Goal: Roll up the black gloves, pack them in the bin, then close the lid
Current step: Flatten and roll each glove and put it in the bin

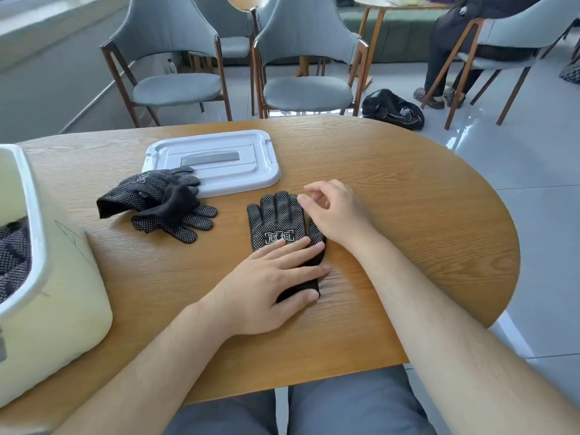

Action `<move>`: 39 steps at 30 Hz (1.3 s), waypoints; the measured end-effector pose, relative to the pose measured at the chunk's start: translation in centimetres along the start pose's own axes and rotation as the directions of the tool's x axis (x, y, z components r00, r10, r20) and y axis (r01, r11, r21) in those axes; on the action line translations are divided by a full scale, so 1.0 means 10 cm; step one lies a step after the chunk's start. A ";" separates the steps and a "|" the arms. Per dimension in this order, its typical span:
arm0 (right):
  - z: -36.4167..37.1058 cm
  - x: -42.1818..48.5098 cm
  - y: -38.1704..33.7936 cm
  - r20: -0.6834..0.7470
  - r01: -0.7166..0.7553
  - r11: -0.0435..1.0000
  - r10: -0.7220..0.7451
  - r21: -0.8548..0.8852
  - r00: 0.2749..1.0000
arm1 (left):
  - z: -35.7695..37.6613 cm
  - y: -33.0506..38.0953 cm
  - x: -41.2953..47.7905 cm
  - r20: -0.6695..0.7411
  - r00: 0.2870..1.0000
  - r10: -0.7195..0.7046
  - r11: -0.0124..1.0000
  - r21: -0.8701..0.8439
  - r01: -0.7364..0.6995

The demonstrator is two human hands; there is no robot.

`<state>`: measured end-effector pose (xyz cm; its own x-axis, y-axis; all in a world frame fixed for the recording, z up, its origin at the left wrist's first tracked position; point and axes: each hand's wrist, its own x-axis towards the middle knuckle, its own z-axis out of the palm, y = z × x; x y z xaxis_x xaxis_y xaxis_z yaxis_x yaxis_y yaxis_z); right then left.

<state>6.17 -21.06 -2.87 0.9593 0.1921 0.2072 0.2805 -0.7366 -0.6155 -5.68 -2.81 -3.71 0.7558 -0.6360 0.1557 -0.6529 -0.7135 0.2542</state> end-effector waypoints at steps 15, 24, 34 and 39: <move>0.18 0.29 -0.02 -0.107 -0.066 0.998 0.066 -0.001 0.992 | -0.06 0.00 -0.02 -0.040 0.999 0.010 0.993 -0.118 -0.014; 0.18 0.32 -0.37 0.105 0.094 0.973 -0.073 -0.213 0.992 | 0.00 -0.15 0.00 -0.393 0.892 -0.225 0.974 -0.090 0.206; 0.34 0.39 -0.47 -0.008 0.101 0.971 -0.105 -0.219 0.994 | 0.05 -0.10 -0.01 -0.321 0.930 -0.176 0.982 0.006 0.188; 0.13 0.21 -0.21 0.040 0.012 0.995 -0.008 -0.096 0.999 | 0.05 -0.09 0.00 -0.368 0.851 -0.374 0.923 -0.063 0.379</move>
<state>7.69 -18.28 -2.12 0.9576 0.2241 0.1812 0.2872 -0.7930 -0.5372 -5.08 -2.33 -4.38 0.9061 -0.1662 0.3890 -0.3134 -0.8814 0.3535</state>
